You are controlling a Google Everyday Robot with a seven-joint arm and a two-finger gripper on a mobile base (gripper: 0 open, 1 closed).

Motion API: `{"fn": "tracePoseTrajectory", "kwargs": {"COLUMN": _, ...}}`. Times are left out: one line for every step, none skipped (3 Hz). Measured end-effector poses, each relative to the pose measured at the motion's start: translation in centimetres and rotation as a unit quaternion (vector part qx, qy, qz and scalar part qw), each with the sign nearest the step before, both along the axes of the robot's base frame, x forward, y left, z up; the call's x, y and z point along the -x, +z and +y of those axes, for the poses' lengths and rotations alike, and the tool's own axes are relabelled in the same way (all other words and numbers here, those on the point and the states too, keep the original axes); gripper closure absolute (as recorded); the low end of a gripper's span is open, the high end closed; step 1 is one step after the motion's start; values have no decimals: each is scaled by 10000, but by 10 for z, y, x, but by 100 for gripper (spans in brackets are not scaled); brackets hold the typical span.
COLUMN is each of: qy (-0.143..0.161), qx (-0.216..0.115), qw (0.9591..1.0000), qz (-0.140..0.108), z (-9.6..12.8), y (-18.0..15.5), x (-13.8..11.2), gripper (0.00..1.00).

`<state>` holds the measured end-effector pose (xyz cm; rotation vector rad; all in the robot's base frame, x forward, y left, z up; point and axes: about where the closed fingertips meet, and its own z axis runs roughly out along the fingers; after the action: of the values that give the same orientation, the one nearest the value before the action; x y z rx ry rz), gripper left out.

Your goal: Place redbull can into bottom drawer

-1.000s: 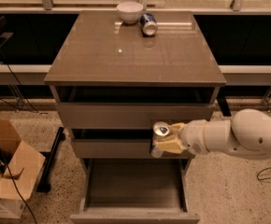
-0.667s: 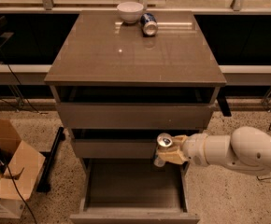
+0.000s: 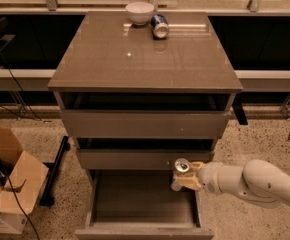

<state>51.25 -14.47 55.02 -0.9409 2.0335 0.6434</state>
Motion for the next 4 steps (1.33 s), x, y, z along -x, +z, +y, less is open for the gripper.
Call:
{"fn": "tracePoseTrajectory", "kwargs": {"qy": -237, "qx": 3, "qw": 9996, "qz": 125, "z": -14, "y": -31, "x": -1, "gripper": 100}}
{"fn": "tracePoseTrajectory", "kwargs": {"qy": -242, "qx": -3, "qw": 9996, "qz": 134, "z": -13, "y": -33, "x": -1, "gripper": 100}}
{"fn": "tracePoseTrajectory", "kwargs": {"qy": -280, "qx": 30, "qw": 9992, "qz": 267, "z": -6, "y": -56, "x": -4, "gripper": 100}}
{"fn": "tracePoseTrajectory", "kwargs": {"qy": -264, "qx": 48, "qw": 9993, "qz": 275, "z": 8, "y": -106, "x": -13, "gripper": 100}}
